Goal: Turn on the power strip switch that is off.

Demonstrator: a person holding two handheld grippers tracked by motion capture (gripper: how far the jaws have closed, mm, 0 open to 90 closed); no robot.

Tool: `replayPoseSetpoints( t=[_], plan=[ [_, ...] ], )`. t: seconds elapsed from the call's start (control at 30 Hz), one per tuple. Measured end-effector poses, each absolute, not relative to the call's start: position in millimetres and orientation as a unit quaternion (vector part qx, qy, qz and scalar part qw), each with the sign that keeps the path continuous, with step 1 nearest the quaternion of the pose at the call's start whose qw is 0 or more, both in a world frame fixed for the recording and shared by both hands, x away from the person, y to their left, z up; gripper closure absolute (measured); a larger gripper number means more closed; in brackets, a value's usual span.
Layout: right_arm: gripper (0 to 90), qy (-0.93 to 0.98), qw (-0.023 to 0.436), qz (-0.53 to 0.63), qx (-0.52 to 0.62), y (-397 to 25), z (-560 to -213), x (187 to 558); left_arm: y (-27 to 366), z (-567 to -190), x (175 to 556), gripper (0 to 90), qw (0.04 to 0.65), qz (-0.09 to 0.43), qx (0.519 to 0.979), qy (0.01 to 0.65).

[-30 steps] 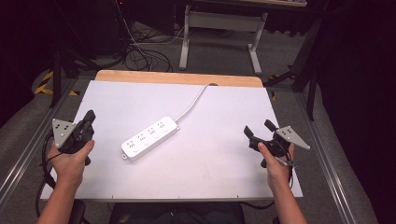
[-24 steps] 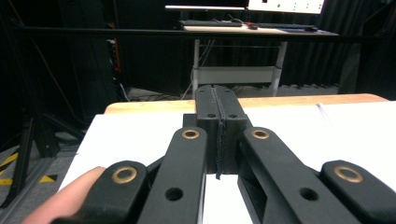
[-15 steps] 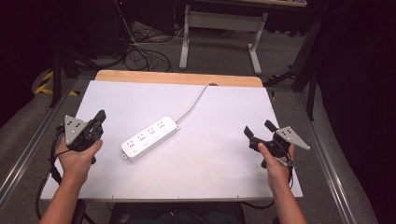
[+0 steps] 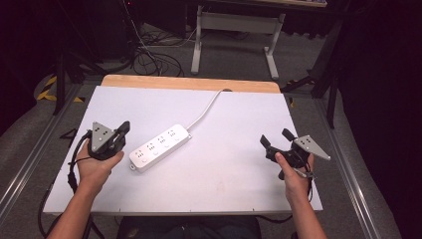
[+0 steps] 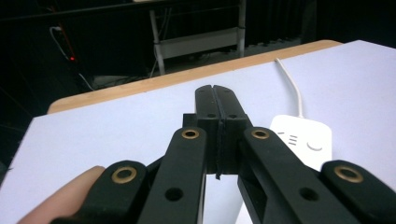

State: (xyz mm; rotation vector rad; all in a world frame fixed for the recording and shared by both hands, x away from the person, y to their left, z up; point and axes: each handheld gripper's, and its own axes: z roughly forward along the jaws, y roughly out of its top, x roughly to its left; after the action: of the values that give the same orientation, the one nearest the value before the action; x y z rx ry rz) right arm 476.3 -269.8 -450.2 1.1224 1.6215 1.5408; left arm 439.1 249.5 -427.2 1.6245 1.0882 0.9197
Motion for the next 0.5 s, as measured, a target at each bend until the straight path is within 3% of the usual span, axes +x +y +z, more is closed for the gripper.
replayPoseSetpoints(
  t=[0.2,0.5],
  plan=[
    [7.0,0.616,0.314,0.585,0.425,-269.5,-450.2,476.1,239.2,-430.4,442.6,90.0,0.457,0.351,0.694,0.431],
    [7.1,0.616,0.313,0.584,0.426,-268.9,-450.3,476.0,224.3,-437.4,450.7,90.0,0.406,0.271,0.765,0.421]
  ],
)
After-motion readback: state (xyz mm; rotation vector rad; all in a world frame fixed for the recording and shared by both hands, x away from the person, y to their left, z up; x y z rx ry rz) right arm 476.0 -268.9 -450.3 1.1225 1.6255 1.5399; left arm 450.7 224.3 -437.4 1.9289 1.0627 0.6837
